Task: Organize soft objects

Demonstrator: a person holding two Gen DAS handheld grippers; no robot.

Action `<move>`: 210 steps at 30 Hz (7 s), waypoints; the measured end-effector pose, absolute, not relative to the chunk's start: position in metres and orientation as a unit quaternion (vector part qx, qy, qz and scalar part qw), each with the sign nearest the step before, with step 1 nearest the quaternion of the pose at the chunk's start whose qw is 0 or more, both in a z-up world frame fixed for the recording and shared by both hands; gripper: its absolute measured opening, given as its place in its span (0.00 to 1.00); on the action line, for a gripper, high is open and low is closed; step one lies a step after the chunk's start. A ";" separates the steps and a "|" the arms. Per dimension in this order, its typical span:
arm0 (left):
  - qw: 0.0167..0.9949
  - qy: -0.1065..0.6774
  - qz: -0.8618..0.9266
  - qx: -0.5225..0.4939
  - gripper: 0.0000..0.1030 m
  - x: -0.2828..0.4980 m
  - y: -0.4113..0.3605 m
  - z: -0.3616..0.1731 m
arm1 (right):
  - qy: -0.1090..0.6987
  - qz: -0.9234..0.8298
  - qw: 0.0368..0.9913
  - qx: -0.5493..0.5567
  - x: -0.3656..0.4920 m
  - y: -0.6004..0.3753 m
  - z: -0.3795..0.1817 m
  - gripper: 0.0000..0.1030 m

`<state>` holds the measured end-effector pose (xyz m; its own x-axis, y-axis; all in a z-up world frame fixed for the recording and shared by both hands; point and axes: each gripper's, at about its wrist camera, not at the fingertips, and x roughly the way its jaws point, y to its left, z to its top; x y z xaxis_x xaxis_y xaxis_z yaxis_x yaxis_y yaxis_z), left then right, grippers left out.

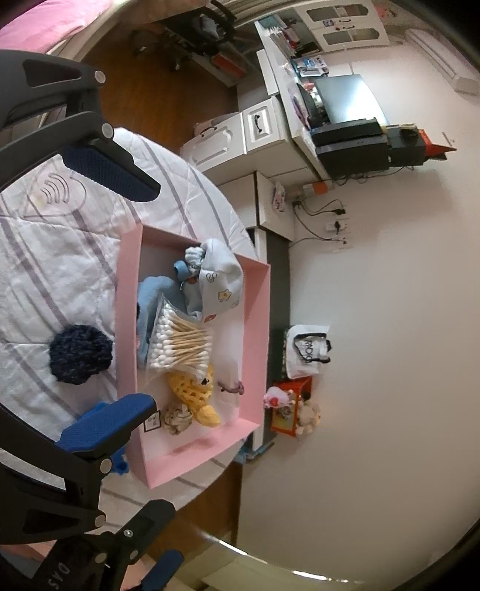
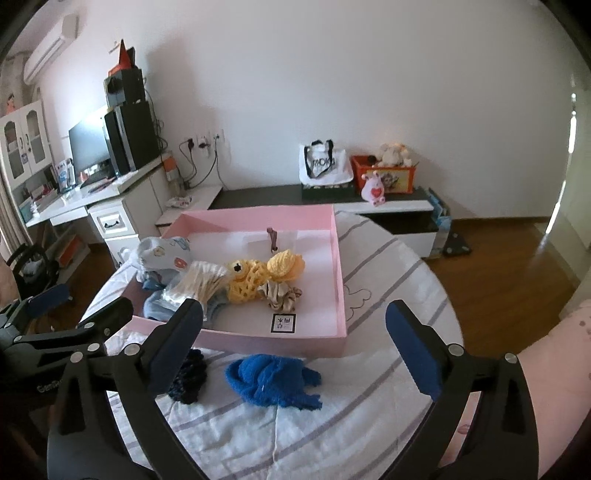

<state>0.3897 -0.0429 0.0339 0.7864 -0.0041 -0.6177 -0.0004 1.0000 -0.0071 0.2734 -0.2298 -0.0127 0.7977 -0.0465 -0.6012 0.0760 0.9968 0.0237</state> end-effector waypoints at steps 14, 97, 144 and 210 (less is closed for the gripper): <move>0.962 0.273 -0.003 -0.016 1.00 0.297 -0.032 0.074 | 0.262 -0.039 0.964 0.000 0.204 -0.212 0.031 1.00; 0.993 0.114 -0.007 -0.013 1.00 0.076 -0.048 0.115 | 0.091 -0.057 0.994 -0.025 0.032 -0.184 0.119 1.00; 0.943 0.333 -0.019 -0.004 1.00 0.218 -0.040 0.043 | 0.305 -0.057 0.951 -0.018 0.143 -0.208 0.006 1.00; 0.883 0.458 -0.091 -0.055 0.21 0.426 -0.009 -0.111 | 0.493 -0.043 0.869 -0.016 0.332 -0.197 -0.135 1.00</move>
